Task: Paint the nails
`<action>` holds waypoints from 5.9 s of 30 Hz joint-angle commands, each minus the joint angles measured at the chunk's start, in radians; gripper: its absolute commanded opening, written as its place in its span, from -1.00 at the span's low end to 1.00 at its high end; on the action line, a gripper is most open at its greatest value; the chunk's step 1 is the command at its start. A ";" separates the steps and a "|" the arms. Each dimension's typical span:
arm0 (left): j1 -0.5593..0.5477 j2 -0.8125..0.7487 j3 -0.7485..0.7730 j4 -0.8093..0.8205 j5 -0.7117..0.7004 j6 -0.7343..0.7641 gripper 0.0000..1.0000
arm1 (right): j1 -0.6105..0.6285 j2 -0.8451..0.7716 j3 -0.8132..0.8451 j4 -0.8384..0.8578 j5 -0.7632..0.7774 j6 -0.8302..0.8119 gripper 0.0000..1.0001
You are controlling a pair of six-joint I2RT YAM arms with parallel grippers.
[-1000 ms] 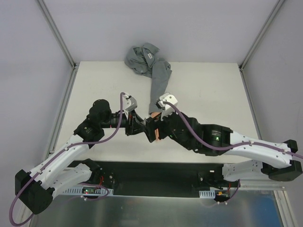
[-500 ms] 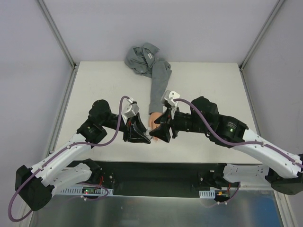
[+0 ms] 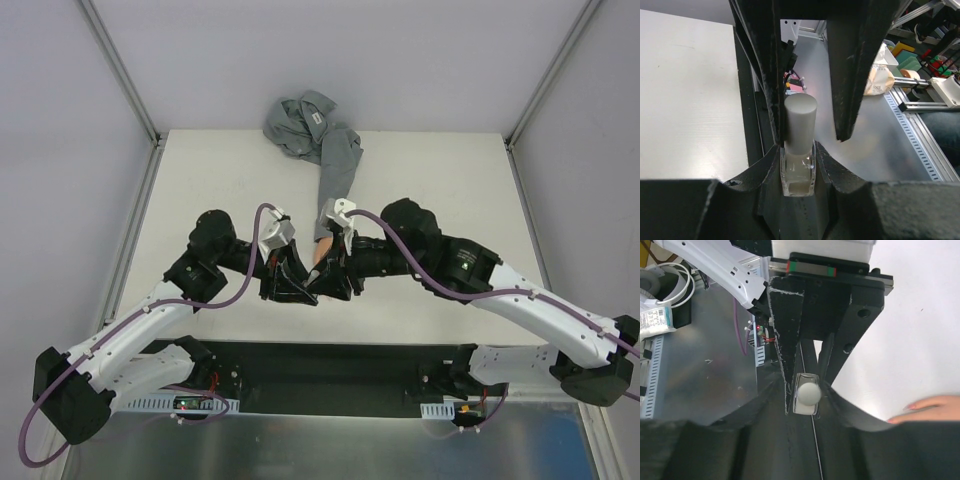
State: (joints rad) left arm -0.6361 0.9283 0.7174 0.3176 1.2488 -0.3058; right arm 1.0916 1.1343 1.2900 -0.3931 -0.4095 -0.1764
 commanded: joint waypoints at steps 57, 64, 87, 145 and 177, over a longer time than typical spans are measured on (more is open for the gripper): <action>-0.040 0.017 0.025 0.041 0.035 -0.003 -1.00 | 0.019 -0.071 -0.020 0.056 -0.011 0.063 0.15; -0.042 0.009 0.024 0.041 0.032 0.000 -1.00 | 0.013 -0.031 -0.023 0.062 -0.038 0.060 0.06; 0.068 -0.077 0.039 -0.236 -0.710 0.116 -1.00 | 0.396 0.247 0.141 -0.232 1.374 0.640 -0.99; 0.065 -0.092 0.037 -0.210 -0.666 0.100 -1.00 | 0.427 0.217 -0.031 0.013 1.367 0.658 -0.98; 0.004 -0.013 0.005 0.083 -0.020 -0.035 -1.00 | 0.111 -0.096 -0.052 0.089 0.243 0.060 0.46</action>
State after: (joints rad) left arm -0.6117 0.9081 0.7238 0.2604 1.0821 -0.2958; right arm 1.2663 1.0451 1.2449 -0.3367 0.1757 -0.0471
